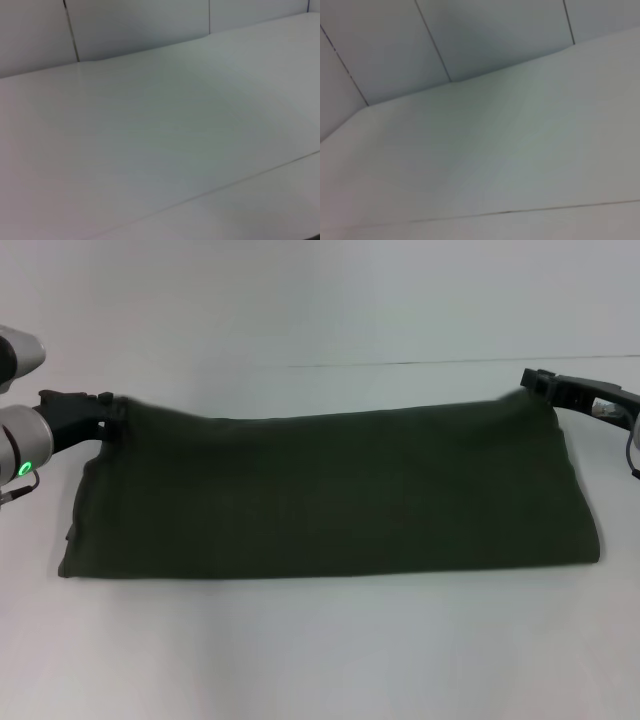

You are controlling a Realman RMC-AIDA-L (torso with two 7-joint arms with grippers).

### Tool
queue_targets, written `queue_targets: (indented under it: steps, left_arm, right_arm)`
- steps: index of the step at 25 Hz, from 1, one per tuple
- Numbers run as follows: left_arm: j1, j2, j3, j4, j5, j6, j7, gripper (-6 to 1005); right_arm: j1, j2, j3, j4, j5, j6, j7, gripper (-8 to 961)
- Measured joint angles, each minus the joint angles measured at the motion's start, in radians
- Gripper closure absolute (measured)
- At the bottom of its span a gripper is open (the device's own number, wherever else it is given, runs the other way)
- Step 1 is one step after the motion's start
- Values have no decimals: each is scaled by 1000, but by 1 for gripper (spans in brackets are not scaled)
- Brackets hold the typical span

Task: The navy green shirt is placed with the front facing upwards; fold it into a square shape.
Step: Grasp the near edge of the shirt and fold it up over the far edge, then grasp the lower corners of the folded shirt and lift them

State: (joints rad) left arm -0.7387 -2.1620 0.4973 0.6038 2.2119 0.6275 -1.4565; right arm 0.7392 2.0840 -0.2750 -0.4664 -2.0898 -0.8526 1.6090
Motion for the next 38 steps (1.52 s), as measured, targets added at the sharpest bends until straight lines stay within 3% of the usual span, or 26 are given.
queue_targets:
  steps: [6, 11, 14, 17, 22, 26, 29, 35, 38]
  left_arm:
    - [-6, -1, 14, -2, -18, -2, 2, 855]
    - [2, -7, 42, 12, -63, -5, 6, 673]
    - [10, -2, 40, 19, -104, 15, 4, 432]
    - [23, 7, 29, 36, -113, 88, -35, 369]
    - [52, 33, -34, 59, -113, 237, -113, 264]
    - [105, 66, -145, 78, -97, 481, -172, 176]
    - [154, 80, -173, 123, -81, 611, -228, 103]
    - [220, 76, -163, 237, 15, 711, -352, 78]
    - [231, 71, -164, 280, 90, 759, -401, 78]
  right_arm:
    - [-11, -5, -12, -9, 20, -16, -1, 766]
    - [-25, -6, -10, -23, 33, -58, -3, 544]
    - [-52, 0, -15, -51, 74, -103, -6, 397]
    - [-86, -4, -20, -63, 103, -199, -34, 249]
    - [-128, -9, -20, -65, 137, -352, -139, 227]
    - [-170, -8, -26, -67, 146, -544, -281, 223]
    - [-205, -8, -89, -80, 143, -692, -379, 223]
    - [-282, -2, -322, -190, 113, -888, -456, 224]
    - [-300, 0, -387, -232, 62, -931, -433, 224]
